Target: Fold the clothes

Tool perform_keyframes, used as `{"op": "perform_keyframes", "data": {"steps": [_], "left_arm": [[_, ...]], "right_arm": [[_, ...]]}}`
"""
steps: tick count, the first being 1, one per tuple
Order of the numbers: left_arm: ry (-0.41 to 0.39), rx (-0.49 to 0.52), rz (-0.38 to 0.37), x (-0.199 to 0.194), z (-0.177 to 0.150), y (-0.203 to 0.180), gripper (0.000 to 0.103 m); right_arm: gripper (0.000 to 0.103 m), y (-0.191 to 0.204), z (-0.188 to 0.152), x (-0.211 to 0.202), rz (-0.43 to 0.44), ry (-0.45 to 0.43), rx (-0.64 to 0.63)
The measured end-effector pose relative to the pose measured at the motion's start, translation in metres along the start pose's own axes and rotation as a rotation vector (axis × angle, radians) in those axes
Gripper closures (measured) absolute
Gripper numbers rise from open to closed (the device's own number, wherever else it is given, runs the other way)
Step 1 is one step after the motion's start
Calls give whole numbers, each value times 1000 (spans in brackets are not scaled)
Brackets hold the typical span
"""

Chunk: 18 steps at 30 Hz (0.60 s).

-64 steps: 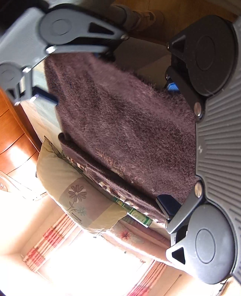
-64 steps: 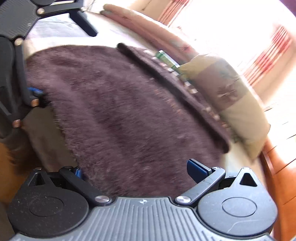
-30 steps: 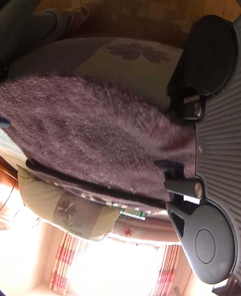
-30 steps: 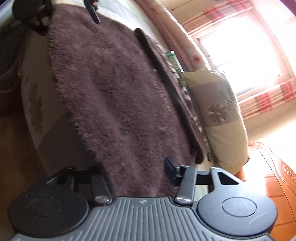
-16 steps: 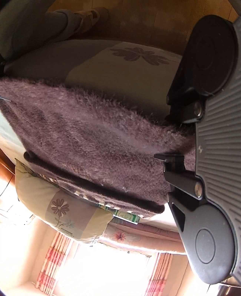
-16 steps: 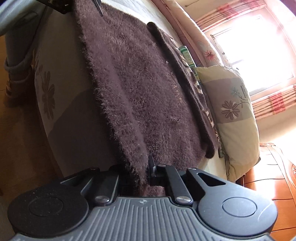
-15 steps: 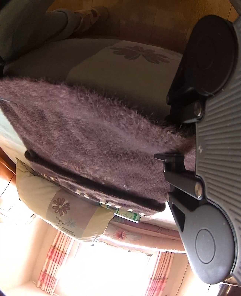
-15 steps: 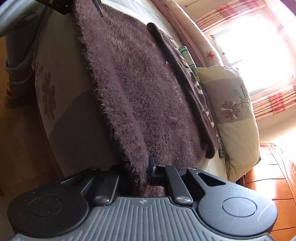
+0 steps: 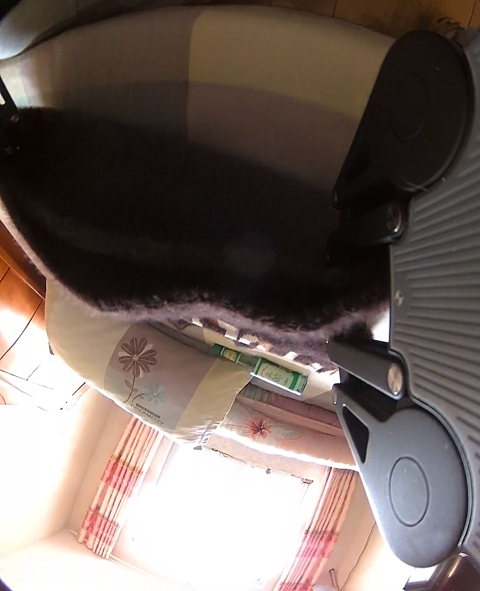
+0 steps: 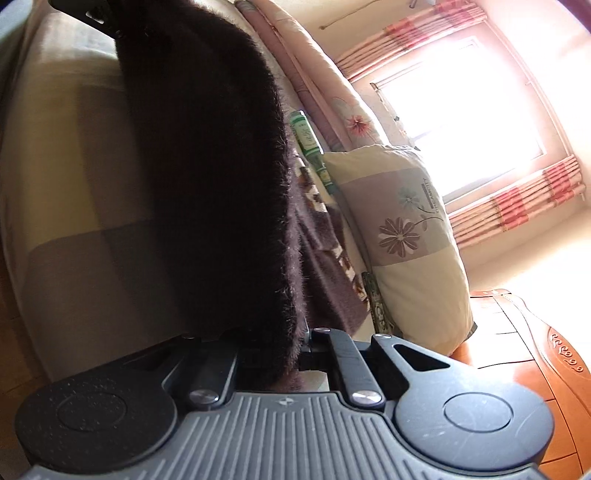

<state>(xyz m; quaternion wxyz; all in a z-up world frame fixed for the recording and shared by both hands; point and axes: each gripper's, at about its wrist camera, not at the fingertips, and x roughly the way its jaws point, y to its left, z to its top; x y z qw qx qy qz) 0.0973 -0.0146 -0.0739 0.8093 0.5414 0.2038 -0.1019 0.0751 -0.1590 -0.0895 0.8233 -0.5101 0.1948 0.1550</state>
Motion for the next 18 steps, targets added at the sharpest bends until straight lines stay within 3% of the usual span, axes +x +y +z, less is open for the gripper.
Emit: {"op": "perform_keyframes", "data": {"steps": [10,18], "left_arm": [[-19,-37,23,51,9,35,94],[-21,-101,35,114,17,75,94]], "right_arm": [[95,-37,17,57,-35,-4,32],[95,-79,40,123,-70,-3,36]]}}
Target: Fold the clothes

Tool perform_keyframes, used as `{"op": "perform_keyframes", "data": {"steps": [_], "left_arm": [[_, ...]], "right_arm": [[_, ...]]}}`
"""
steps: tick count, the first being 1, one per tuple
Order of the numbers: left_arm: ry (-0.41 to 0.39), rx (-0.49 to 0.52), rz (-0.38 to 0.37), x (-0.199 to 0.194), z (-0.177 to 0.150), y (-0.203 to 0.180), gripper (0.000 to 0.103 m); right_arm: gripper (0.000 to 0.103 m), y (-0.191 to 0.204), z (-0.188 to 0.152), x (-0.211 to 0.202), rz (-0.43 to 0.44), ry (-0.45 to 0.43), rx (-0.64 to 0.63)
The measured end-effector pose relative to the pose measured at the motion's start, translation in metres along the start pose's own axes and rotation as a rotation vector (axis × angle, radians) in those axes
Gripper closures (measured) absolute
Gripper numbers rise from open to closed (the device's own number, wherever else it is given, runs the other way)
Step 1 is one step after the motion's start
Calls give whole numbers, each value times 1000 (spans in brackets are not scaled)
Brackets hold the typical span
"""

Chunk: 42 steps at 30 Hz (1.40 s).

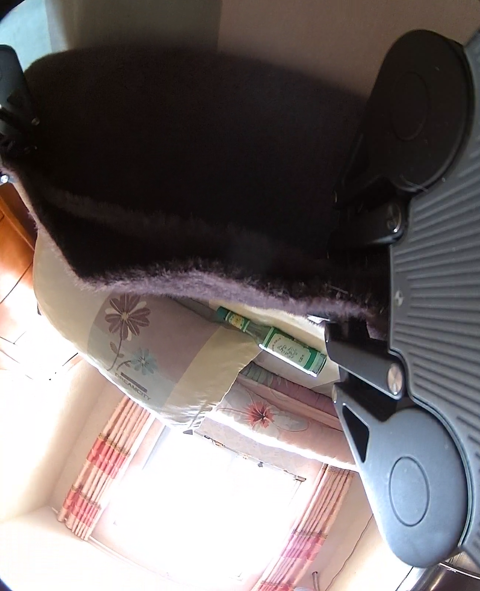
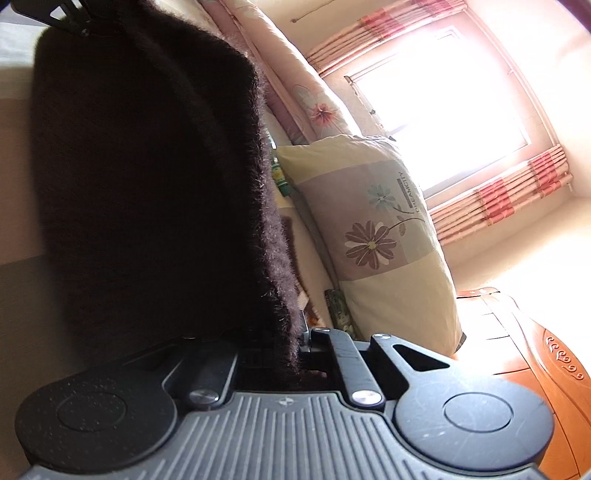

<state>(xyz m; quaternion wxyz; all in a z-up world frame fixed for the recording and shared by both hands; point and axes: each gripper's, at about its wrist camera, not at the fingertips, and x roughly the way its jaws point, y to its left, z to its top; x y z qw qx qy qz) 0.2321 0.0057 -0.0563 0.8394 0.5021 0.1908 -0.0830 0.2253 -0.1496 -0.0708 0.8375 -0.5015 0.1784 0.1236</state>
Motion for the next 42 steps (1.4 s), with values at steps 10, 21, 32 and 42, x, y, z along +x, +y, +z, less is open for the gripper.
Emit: {"op": "perform_keyframes", "data": {"steps": [10,21,32,42], "left_arm": [[14,-87,-37,94,11,39,94],[53,-208,-164,148,-2,50,88],[2,-436,-149,112,-8,108,72],[31,-554,-408,113,-13,91,60]], "right_arm": [[95,-42,29,106,-12,14,41],[92,-39,28,171,71,61,79],[51,-84,25,126,44,18,230],[44,-101,9,114,295,20,508]]}}
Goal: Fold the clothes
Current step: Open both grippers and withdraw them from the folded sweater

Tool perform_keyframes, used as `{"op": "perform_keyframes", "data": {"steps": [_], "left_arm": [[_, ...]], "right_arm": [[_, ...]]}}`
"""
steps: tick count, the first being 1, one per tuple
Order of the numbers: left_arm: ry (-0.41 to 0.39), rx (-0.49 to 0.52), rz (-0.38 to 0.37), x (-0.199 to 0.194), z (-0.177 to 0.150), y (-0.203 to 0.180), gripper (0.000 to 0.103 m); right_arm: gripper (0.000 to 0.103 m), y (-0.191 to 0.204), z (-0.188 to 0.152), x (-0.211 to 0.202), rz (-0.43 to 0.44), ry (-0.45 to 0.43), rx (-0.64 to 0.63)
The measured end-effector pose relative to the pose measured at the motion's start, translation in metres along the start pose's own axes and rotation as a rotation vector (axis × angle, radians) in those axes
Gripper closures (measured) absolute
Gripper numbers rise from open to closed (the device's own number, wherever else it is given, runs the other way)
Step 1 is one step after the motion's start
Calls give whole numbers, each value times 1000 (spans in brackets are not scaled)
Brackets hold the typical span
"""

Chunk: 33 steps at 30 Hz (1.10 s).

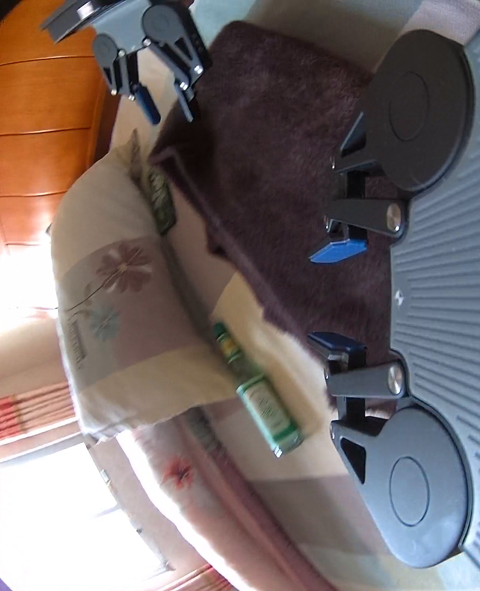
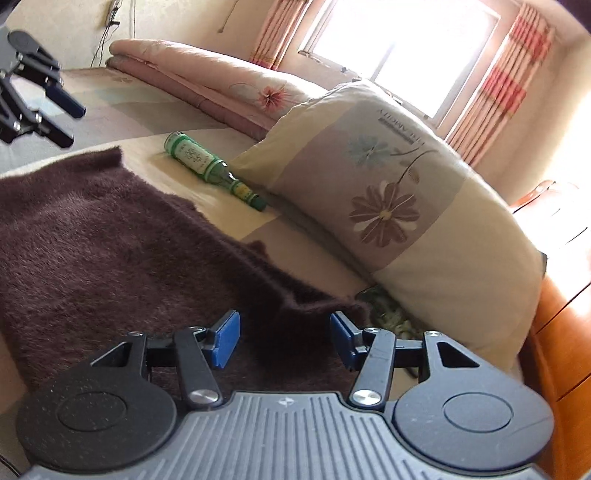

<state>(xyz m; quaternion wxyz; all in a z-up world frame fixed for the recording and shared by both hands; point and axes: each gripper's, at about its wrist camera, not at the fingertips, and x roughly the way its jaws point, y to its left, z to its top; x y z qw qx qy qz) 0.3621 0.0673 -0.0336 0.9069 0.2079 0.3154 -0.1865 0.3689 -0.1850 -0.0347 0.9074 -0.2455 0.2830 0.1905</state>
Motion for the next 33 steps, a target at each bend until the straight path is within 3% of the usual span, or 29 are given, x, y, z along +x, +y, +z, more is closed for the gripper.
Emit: {"op": "perform_keyframes", "data": {"steps": [4,8,9,12,14,17,20,22,26,28,31,33], "left_arm": [[50,-81,-47,32,-11,7,60],[93,-142,-5,57,-32,25,54],[91,-174,4,59,-37,31,47],[60,-264,3,53,-44,48,46],[37,-251,40,42,-45,48,48],[-14,-228,-16,17,-51,41,47],[-21,-213,-81,3,-69,27,45],[42,-226,-59,2,-87,21,45],[38,-303,-51,-16,-108,23,44],[50,-265,-26,-25,-100,19,45],[11,-199,-5,-30,-81,14,44],[-21,-205,-12,-24,-67,17,41]], "right_arm": [[44,-7,-11,34,106,10,148],[44,-39,-28,84,59,52,310],[44,-50,-32,96,40,66,356],[44,-74,-37,111,65,56,468],[44,-78,-34,100,62,34,499],[44,-73,-37,61,93,-18,504],[37,-51,-51,22,236,-44,502],[34,-29,-71,5,291,-24,480],[35,9,-115,-15,247,15,397],[35,16,-119,-31,215,-1,370],[34,20,-101,-43,180,-29,324],[33,22,-87,-46,164,-53,291]]}}
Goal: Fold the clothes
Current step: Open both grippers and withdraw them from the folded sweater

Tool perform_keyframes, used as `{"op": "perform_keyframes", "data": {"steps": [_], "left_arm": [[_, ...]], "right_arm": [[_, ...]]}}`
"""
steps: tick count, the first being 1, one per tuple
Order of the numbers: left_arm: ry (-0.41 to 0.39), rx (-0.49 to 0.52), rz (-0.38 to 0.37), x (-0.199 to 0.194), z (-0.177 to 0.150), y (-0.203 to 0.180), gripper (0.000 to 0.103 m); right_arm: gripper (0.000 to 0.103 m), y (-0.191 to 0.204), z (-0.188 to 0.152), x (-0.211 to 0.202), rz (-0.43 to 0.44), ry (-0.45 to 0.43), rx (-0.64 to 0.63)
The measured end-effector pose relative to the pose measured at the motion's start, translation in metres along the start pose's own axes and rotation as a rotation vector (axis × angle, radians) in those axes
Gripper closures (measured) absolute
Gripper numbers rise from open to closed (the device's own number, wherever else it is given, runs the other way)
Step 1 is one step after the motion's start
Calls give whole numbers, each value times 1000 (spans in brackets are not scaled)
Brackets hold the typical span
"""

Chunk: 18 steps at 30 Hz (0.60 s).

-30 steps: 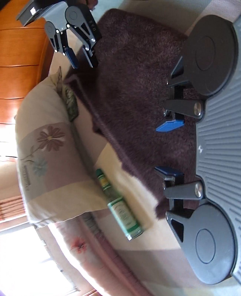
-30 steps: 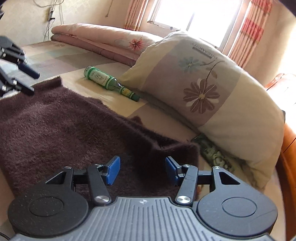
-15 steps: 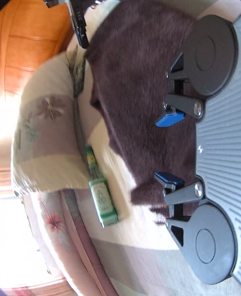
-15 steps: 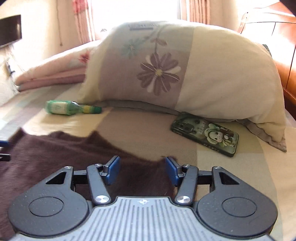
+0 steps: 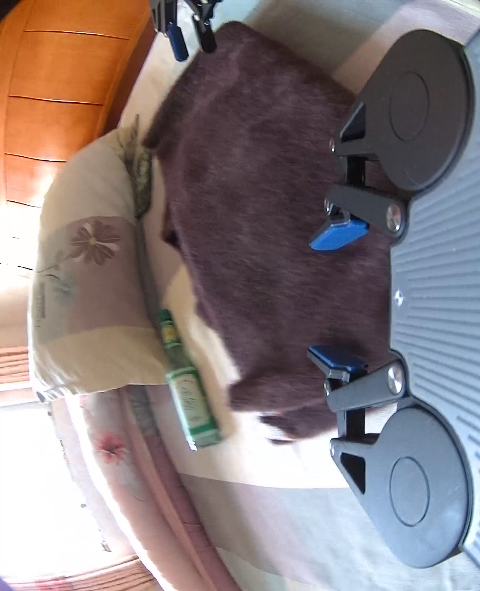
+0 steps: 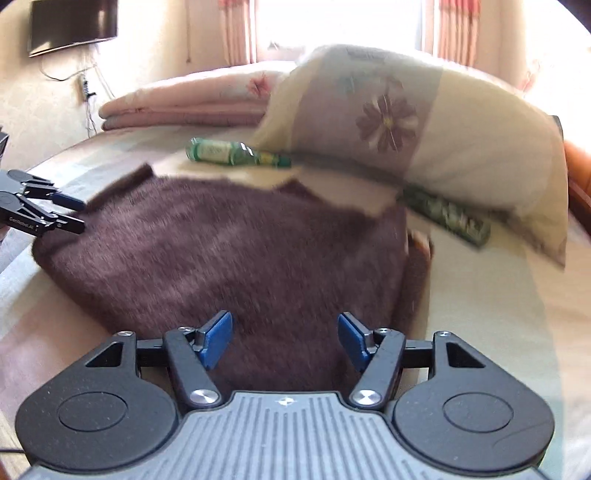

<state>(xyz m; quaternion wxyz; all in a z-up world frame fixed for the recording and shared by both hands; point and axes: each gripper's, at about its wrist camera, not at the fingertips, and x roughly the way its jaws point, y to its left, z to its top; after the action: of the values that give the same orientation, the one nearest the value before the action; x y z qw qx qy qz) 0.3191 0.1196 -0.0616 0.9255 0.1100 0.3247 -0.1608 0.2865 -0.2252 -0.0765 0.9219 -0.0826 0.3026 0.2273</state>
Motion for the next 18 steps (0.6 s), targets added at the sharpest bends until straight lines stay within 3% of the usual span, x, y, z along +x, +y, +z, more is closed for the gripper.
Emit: {"op": "perform_keyframes", "data": {"steps": [4,9,12,18], "left_arm": [[7,-37,-10,42,21,8,41],[61,-135,42,90,21,43,39],[38,-210,6,90,20,62,41],[40,-128,83,70,29,50,48]], "right_arm": [[33,-17,26,34,-12,-5,24],[33,-58,33,102,-69,106,61],[35,-73,41,114,-71,102,86],[36,-81,50,104,-116,81,152]]}}
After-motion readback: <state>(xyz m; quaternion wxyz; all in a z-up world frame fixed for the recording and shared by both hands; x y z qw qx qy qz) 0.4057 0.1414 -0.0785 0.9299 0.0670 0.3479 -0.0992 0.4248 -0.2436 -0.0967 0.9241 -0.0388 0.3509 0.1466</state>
